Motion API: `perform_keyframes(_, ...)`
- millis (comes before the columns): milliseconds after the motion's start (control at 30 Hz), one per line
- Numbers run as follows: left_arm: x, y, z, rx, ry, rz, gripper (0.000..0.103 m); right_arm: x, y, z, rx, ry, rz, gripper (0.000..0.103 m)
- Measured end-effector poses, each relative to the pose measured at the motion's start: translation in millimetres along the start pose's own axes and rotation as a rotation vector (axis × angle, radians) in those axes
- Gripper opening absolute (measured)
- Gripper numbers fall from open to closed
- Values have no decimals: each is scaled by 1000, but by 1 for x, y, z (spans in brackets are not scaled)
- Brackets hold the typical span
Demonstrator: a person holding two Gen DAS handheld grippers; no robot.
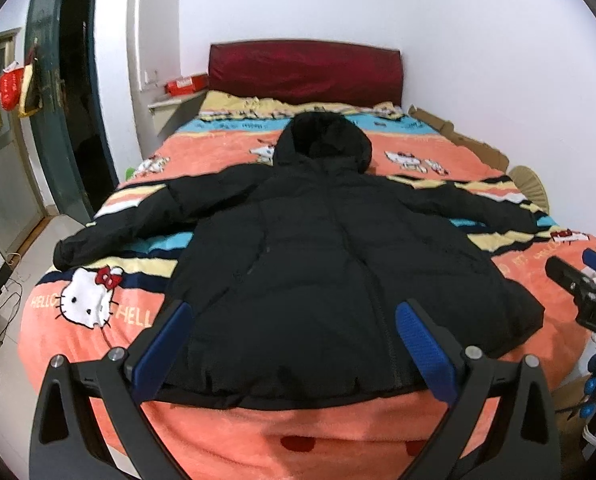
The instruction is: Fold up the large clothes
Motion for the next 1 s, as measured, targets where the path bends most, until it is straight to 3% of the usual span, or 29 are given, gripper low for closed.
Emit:
perform_keyframes(667,-38,24,-2,37,80,18,102,-30,14,-6,27,42,23,102)
perform_keyframes(1000,-55,44,-11,74,69,-11,102,-48,26,-15,50,59,39,103)
Point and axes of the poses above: each gripper's, at about its wrist camera, not at the fingertips, and x roughly against the way its jaws point, y to its left, z to its underside, the point moved 1 cm from there along -x, roughly the way its jaws point, and after that the axes turned 15 degrees about z, right-handed, at the moved point
